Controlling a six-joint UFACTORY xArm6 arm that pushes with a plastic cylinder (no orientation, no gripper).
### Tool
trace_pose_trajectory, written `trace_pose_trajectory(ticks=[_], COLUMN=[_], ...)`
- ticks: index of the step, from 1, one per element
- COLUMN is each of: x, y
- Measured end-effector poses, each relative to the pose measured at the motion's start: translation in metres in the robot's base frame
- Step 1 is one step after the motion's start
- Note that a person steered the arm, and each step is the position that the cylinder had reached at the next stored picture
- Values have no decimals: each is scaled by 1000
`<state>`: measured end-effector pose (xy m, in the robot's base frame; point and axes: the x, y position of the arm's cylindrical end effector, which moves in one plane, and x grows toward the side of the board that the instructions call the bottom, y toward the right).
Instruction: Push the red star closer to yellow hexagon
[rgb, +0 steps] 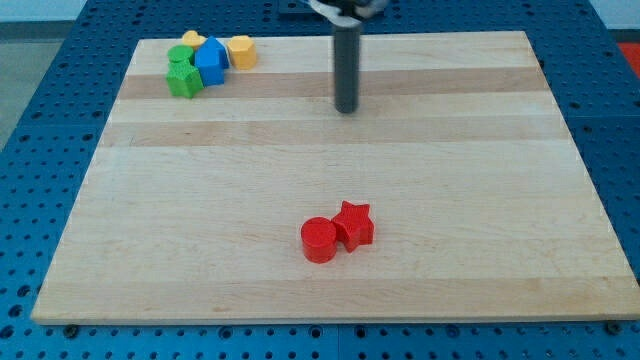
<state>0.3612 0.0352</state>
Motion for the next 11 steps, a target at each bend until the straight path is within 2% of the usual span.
trace_pose_trajectory(ticks=[3,4,5,6,8,11], x=[146,178,194,193,156,93], y=[67,66,35,-5,-50,-55])
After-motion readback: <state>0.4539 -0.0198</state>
